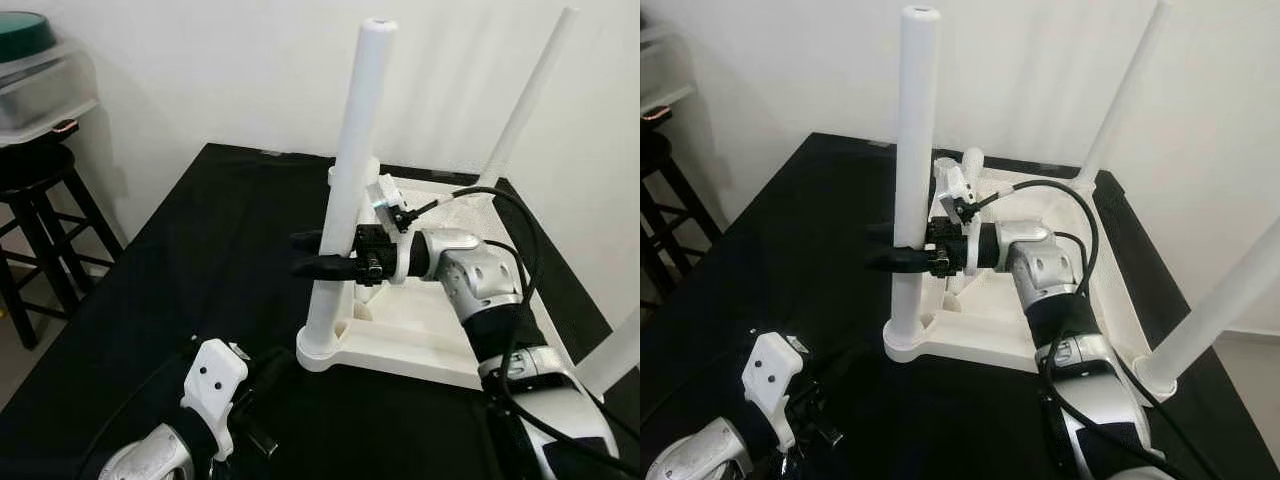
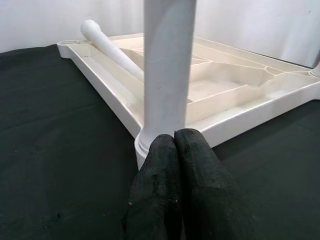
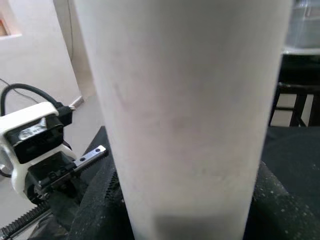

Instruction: Building children table

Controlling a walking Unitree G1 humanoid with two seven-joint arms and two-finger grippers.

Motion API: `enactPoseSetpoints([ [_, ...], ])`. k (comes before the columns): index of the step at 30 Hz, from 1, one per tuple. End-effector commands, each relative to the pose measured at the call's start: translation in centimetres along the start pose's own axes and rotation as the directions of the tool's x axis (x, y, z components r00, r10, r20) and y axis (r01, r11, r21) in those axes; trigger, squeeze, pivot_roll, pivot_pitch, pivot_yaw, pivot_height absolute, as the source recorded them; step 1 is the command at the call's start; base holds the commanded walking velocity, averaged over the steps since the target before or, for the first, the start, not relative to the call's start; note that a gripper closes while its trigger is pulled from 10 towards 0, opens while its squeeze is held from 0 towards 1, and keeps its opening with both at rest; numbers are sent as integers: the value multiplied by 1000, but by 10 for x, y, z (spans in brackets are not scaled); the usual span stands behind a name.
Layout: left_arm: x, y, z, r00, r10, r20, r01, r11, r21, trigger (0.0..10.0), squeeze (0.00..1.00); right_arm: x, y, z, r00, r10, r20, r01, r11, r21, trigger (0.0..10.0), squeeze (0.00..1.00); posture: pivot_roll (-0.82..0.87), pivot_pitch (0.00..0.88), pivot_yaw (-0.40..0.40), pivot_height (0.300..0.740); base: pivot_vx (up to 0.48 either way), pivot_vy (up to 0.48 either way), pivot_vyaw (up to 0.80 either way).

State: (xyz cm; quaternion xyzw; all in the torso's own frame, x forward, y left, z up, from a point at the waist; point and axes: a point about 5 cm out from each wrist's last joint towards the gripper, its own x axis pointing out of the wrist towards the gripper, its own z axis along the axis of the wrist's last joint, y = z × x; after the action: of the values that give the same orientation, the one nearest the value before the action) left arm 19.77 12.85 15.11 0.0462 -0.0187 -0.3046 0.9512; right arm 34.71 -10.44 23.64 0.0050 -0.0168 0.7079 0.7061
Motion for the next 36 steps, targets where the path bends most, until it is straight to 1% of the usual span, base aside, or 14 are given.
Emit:
enactPoseSetpoints([
  [1,-1,-2,2,1000,-4,7,4,1000,5,10000,0,-2,5,-12,1000,10,0,-10,999,39,0,0,120,62,-118,740,0,0,0],
  [9,-2,-3,5,1000,-6,11,6,1000,6,10000,0,6,32,-58,926,-371,-72,372,928,11,0,0,119,75,-116,740,0,0,0],
  [10,-2,0,5,1000,-6,9,6,1000,8,10000,0,29,50,-87,634,-756,-160,772,631,79,0,0,118,80,-107,740,0,0,0],
  [13,-2,2,6,1000,-5,7,5,1000,10,10000,0,46,66,-88,629,-752,-197,764,645,-24,0,0,118,84,-103,740,0,0,0],
  [18,2,6,4,1000,-8,4,8,1000,18,10000,0,38,60,-91,600,-781,-173,800,590,110,0,0,118,61,-99,740,0,0,0],
  [21,2,8,4,1000,-3,3,3,1000,22,10000,0,41,63,-92,607,-772,-187,794,599,102,0,0,119,57,-101,740,0,0,0],
  [22,2,8,3,1000,0,3,0,1000,24,10000,0,42,64,-92,604,-775,-187,796,597,97,8000,0,123,59,-102,740,0,0,0],
  [24,2,8,3,1000,2,3,-2,1000,24,10000,0,43,65,-91,600,-777,-187,799,594,95,8000,0,123,59,-102,740,0,0,0],
  [25,1,8,3,1000,1,2,-2,1000,25,10000,0,42,64,-90,616,-767,-182,787,607,108,10000,0,117,55,-95,740,0,0,0],
  [26,1,8,3,1000,0,2,0,1000,24,10000,0,43,66,-88,610,-771,-183,792,599,116,10000,0,116,55,-93,740,0,0,0],
  [27,1,8,3,1000,-1,2,1,1000,24,10000,0,41,65,-83,630,-758,-168,777,616,133,10000,1000,114,56,-91,740,0,0,0],
  [33,1,7,3,1000,-4,4,4,1000,20,10000,0,29,58,-59,787,-611,-85,616,770,165,10000,1000,110,55,-97,740,0,0,0],
  [35,1,7,3,1000,-4,4,4,1000,20,10000,0,29,58,-59,787,-611,-85,616,770,165,10000,1000,110,55,-97,740,0,0,0],
  [36,1,6,3,1000,-4,6,4,1000,20,10000,0,25,59,-54,848,-523,-82,529,837,139,10000,1000,110,54,-101,740,0,0,0],
])
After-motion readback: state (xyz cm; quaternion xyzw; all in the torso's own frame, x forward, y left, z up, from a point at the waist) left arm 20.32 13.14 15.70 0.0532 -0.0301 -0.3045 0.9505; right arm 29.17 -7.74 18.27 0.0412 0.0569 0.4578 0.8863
